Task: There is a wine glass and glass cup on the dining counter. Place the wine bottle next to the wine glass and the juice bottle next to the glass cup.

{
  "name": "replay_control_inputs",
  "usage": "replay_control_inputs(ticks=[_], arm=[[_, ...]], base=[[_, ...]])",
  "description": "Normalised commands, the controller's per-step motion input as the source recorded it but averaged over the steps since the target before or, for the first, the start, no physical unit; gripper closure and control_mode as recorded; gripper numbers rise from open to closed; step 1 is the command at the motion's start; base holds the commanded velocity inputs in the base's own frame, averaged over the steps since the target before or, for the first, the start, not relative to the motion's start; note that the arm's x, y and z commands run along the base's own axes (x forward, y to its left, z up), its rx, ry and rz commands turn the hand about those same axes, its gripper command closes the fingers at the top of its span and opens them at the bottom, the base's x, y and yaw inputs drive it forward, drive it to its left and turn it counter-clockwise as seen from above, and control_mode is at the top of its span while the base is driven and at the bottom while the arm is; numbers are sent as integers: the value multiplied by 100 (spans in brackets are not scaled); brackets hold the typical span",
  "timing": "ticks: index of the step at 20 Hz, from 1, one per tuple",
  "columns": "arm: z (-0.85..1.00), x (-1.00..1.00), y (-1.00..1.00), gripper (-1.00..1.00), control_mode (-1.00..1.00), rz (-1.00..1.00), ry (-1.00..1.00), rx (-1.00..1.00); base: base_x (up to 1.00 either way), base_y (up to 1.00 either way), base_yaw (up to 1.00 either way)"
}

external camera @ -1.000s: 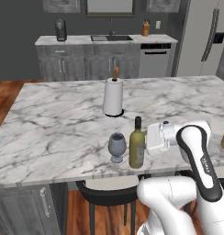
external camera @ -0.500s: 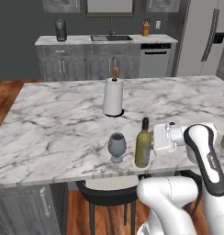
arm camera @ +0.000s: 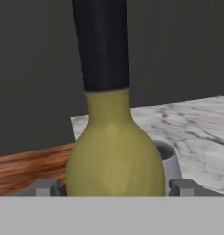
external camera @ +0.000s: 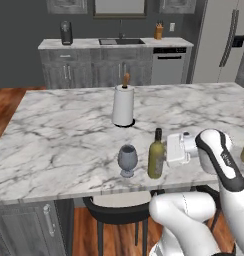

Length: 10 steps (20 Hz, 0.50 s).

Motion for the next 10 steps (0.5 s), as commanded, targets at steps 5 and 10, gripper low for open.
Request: replay_control_inputs(ticks=[5,10], arm=[[-14,33,-6,100,-100,0,1,0],[-17,23,0,100,-100,4,0,0]], base=[[0,0,0],[0,0,0]])
